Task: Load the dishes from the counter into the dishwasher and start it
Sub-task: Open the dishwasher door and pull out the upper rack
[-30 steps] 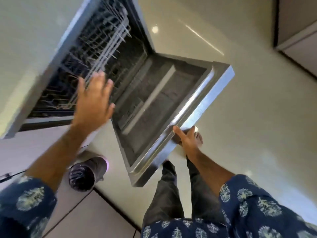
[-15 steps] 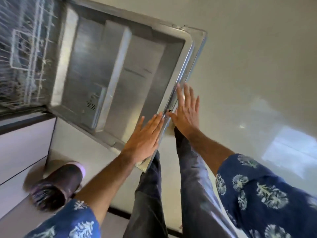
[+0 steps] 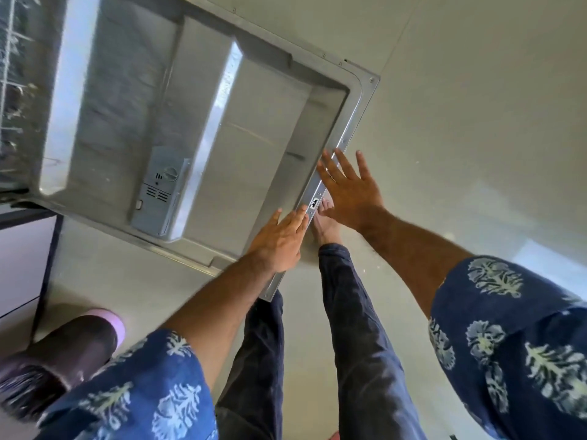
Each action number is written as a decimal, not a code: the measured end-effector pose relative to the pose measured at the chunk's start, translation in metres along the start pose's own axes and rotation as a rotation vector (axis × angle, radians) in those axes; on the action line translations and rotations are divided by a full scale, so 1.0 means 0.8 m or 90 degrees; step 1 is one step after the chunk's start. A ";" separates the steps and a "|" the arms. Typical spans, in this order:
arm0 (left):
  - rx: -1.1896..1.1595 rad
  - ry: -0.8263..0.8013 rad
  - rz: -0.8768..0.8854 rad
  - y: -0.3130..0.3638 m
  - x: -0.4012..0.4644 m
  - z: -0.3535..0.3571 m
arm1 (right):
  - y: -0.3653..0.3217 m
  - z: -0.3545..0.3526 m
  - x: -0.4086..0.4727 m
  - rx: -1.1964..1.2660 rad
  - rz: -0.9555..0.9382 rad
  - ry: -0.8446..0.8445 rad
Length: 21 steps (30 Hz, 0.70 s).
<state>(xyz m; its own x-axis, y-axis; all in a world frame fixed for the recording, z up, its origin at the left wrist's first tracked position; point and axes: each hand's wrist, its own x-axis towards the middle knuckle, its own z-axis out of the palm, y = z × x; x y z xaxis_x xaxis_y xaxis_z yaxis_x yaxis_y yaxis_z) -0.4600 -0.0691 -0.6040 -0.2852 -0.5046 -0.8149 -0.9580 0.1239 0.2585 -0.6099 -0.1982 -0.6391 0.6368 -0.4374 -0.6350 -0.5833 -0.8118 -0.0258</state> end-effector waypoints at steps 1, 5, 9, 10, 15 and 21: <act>0.002 0.000 0.004 -0.003 0.002 0.003 | -0.002 0.001 0.002 0.013 0.000 -0.011; 0.002 0.023 0.025 -0.016 -0.005 0.011 | -0.009 -0.002 -0.002 0.056 0.017 -0.034; -0.018 0.094 -0.032 -0.032 -0.037 -0.009 | -0.024 -0.041 0.005 0.039 0.042 -0.112; -0.019 0.119 -0.056 -0.040 -0.054 -0.017 | -0.031 -0.059 0.009 0.064 0.045 -0.119; 0.027 0.272 -0.137 -0.112 -0.176 -0.061 | -0.101 -0.186 0.039 0.293 -0.009 -0.055; 0.108 0.436 -0.320 -0.215 -0.399 -0.172 | -0.230 -0.395 0.069 0.412 -0.167 0.169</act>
<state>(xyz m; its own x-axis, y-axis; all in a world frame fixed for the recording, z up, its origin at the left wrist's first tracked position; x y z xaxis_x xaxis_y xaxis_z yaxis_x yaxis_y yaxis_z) -0.2004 -0.0468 -0.3173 0.2011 -0.9306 -0.3060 -0.9728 -0.1530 -0.1742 -0.3078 -0.1951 -0.4253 0.8487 -0.4057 -0.3392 -0.5229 -0.5482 -0.6527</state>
